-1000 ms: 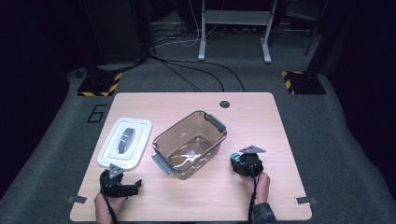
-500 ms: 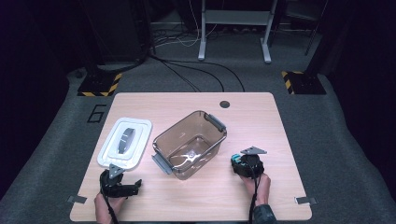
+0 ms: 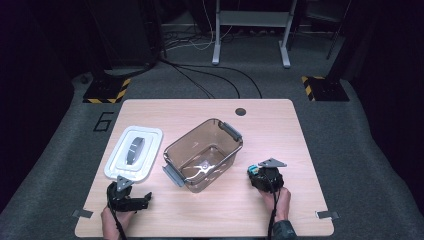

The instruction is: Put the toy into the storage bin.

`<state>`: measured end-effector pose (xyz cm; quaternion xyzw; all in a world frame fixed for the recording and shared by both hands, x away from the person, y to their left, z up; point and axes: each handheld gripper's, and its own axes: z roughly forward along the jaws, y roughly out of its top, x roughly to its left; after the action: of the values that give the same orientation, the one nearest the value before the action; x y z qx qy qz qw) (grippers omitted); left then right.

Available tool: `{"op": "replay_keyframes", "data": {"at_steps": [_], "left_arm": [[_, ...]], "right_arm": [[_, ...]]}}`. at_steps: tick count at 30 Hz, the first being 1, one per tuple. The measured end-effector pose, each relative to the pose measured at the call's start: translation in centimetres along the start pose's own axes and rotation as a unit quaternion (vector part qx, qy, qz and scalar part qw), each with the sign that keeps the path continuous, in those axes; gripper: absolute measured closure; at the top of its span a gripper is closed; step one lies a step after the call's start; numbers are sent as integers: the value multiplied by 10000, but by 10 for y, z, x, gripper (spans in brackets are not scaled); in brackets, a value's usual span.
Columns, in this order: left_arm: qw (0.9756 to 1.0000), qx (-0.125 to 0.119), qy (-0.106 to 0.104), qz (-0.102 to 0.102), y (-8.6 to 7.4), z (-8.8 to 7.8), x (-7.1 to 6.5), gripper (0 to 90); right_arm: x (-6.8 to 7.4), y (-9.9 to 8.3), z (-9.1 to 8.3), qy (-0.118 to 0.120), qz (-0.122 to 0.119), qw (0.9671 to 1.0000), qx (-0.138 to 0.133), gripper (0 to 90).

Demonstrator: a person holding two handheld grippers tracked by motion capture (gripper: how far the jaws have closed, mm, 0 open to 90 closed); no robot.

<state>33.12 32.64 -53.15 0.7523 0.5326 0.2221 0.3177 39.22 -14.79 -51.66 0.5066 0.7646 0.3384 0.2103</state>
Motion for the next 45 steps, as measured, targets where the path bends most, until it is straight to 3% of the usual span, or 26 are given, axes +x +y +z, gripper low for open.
{"op": "replay_keyframes", "data": {"at_steps": [26, 45], "left_arm": [[10000, -1, 0, 1, 0, 0, 0, 0], [10000, -1, 0, 1, 0, 0, 0, 0]], "right_arm": [[-7, 22, -23, 65, -19, 9998, -169, 527], [-18, 52, -28, 131, -72, 9996, -222, 527]]}}
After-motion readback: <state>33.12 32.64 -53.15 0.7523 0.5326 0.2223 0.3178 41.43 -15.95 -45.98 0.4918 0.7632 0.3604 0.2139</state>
